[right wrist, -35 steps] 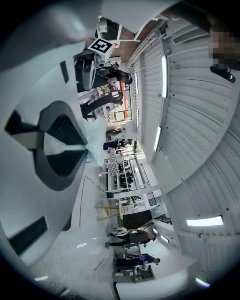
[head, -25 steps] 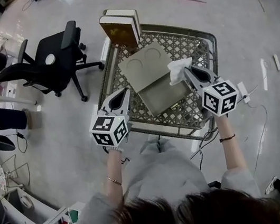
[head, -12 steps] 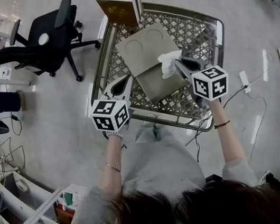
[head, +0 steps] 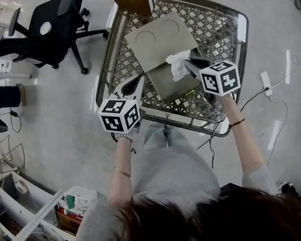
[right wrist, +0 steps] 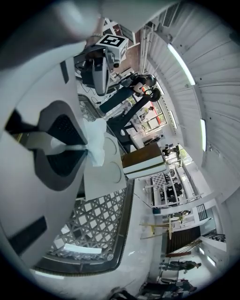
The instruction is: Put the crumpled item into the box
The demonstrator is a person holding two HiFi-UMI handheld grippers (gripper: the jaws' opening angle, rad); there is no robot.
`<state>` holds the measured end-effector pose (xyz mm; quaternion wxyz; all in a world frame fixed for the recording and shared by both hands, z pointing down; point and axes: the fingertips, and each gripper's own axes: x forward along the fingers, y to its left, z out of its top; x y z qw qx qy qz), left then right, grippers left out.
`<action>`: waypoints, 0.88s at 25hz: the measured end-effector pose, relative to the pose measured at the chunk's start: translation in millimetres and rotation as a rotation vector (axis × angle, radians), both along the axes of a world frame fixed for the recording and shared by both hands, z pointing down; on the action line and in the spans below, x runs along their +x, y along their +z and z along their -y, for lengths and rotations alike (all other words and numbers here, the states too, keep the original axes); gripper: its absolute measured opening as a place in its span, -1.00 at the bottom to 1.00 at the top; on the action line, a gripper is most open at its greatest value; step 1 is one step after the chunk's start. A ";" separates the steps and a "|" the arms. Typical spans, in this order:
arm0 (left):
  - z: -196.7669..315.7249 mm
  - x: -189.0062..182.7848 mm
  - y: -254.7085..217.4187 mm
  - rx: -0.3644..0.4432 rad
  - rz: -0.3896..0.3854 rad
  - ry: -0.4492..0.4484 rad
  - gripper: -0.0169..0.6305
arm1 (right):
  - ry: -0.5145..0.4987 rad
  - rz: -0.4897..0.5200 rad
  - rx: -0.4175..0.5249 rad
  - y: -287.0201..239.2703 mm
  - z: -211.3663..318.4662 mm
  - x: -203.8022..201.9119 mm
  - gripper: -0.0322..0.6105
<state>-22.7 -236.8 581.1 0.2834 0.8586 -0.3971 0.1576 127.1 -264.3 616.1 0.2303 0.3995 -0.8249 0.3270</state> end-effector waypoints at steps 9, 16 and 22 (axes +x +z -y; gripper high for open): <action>-4.9 -1.5 26.9 -0.066 -0.001 -0.011 -0.90 | -0.070 -0.078 -0.110 41.6 -3.8 -12.5 -0.74; -6.6 2.2 43.0 -0.109 -0.005 -0.012 -0.90 | -0.092 -0.106 -0.165 62.7 -6.0 -17.1 -0.74; -9.3 4.5 52.5 -0.133 -0.011 -0.009 -0.90 | -0.103 -0.138 -0.209 78.3 -8.7 -17.9 -0.74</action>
